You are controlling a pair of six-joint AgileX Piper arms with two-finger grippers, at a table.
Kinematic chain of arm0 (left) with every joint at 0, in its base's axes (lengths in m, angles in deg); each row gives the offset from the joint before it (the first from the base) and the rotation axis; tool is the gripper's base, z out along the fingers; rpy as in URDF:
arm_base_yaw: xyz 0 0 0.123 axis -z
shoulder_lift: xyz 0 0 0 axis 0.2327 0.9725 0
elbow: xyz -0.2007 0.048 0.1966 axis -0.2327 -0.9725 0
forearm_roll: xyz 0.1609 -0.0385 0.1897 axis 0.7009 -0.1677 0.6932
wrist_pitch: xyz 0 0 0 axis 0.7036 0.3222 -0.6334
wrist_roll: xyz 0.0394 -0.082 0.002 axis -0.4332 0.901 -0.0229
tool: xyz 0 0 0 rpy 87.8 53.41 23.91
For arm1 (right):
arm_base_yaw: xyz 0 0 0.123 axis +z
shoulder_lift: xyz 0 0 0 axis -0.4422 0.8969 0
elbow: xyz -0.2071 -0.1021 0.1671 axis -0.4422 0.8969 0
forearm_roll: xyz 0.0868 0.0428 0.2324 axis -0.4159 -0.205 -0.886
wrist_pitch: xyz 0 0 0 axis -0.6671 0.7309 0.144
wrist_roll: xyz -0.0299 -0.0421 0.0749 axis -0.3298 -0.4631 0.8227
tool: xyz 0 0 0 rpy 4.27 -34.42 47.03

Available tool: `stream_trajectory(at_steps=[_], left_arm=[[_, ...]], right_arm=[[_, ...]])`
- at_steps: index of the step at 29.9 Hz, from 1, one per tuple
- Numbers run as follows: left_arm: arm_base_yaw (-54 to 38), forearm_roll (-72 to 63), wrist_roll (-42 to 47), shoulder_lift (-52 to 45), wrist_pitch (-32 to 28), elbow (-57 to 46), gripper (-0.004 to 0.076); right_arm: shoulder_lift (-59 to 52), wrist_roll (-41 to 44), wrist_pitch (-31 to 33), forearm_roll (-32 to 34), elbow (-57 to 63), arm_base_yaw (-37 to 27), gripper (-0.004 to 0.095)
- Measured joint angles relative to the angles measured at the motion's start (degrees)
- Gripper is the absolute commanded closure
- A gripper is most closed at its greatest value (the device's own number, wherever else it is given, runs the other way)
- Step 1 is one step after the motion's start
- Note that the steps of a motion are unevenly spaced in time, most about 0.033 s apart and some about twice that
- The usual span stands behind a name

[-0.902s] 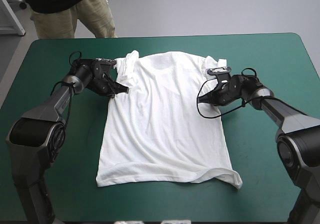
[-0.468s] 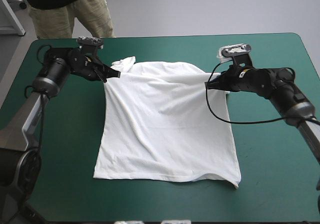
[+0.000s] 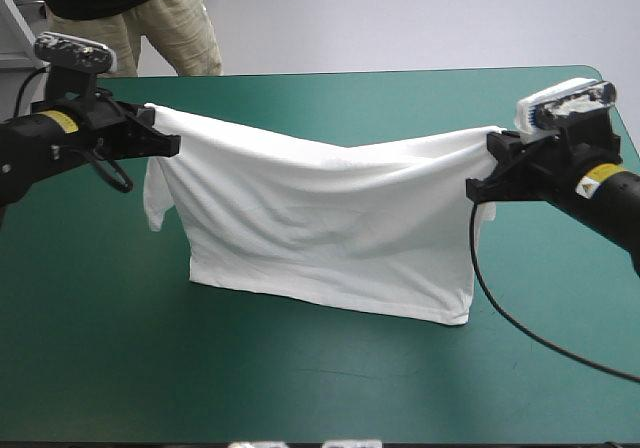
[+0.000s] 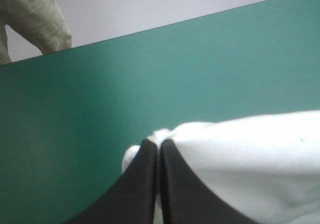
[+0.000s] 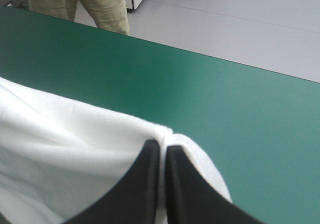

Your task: Fold the cloth

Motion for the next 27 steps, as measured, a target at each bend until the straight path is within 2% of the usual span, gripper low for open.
stream_trajectory(at_steps=[5,9,16,21,27], left_arm=[[0.00,0.00,-0.18,-8.08,2.52,0.00,0.0731],[0.00,0.19,-0.18,-13.88,3.24,0.00,0.0731],[0.00,2.80,2.02,-22.29,4.13,0.15,0.0733],[0.00,3.08,2.80,-22.93,9.54,-0.13,0.0733],[0.00,3.36,3.16,-21.32,8.14,-3.99,0.0733]], right_arm=[[-6.15,0.27,10.34,0.32,-3.73,0.00,0.0920],[-10.11,2.48,16.18,2.07,-8.05,0.00,0.0919],[-12.60,4.76,26.85,6.33,-22.11,0.00,0.0919],[-12.41,4.90,26.99,4.18,-22.81,0.00,0.0919],[-8.08,4.68,26.99,3.73,-18.87,0.00,0.0921]])
